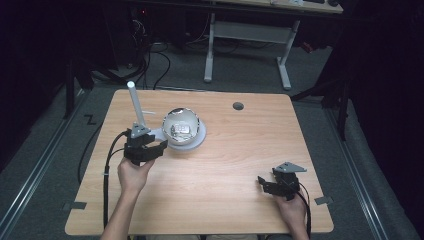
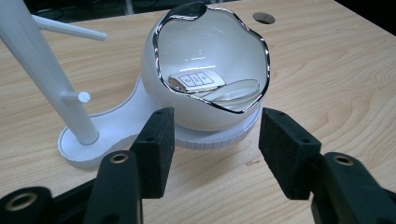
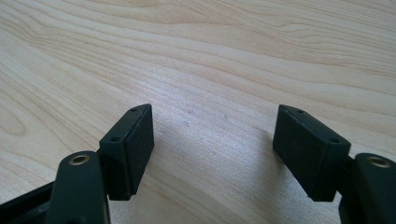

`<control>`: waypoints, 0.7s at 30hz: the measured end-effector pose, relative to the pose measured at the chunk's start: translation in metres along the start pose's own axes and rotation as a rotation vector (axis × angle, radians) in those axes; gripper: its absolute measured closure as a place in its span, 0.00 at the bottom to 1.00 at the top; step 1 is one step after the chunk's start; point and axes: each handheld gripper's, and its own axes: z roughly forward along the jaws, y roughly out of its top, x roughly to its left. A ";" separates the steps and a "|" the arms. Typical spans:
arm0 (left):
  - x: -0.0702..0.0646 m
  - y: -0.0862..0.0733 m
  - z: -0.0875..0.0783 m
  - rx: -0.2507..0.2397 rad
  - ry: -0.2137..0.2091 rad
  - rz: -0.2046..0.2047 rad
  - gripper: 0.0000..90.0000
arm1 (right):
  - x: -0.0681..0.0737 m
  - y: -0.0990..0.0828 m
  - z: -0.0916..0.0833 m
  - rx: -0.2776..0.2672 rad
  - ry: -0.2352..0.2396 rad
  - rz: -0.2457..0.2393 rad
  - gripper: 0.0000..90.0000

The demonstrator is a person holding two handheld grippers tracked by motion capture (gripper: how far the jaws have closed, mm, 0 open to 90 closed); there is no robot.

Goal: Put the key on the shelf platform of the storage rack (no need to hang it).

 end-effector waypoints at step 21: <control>0.002 -0.016 -0.020 -0.017 0.013 -0.007 0.51 | 0.000 0.000 0.000 0.000 0.000 0.000 0.33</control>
